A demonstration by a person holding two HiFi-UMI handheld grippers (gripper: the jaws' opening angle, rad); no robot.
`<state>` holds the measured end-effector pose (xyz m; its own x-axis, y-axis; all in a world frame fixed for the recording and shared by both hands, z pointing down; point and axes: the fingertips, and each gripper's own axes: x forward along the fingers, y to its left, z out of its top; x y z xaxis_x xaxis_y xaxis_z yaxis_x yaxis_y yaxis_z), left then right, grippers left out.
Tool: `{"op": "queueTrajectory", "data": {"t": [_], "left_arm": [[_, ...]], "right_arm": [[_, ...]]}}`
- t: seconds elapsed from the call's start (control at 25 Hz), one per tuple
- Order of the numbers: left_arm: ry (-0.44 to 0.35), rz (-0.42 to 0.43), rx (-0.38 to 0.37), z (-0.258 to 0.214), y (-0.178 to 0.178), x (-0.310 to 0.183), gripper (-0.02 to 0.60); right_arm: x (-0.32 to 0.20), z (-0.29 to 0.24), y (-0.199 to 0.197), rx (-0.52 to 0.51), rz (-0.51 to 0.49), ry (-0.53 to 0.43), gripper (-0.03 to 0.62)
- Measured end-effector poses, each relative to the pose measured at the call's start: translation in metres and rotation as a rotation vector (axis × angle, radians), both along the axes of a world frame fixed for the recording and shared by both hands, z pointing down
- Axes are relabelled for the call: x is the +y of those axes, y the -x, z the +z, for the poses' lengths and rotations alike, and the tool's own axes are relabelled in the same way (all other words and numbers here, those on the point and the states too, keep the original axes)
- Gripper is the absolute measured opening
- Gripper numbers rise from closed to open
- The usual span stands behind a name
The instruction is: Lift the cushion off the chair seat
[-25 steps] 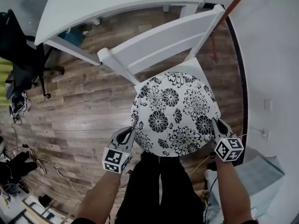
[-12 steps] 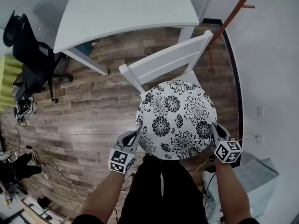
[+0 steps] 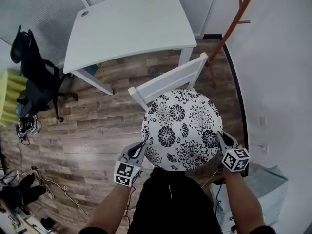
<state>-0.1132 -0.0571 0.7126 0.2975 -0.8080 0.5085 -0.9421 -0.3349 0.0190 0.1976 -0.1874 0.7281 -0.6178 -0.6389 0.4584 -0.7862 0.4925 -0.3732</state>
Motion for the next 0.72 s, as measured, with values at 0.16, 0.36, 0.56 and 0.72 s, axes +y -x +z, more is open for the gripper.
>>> {"op": "queueTrajectory", "data": {"t": [0.16, 0.36, 0.56, 0.72], "left_arm": [[-0.021, 0.004, -0.004, -0.02, 0.007, 0.005, 0.02], [-0.042, 0.006, -0.011, -0.044, 0.006, -0.006, 0.02], [-0.07, 0.028, -0.011, -0.064, 0.002, -0.006, 0.02], [-0.091, -0.017, 0.015, -0.086, 0.007, -0.004, 0.02]], "right_arm": [[0.006, -0.029, 0.0, -0.021, 0.017, -0.026, 0.04], [0.005, -0.061, 0.0, -0.035, 0.005, -0.058, 0.04], [0.018, -0.084, 0.001, -0.028, -0.004, -0.087, 0.04], [0.023, -0.105, -0.003, -0.037, -0.01, -0.115, 0.04]]}}
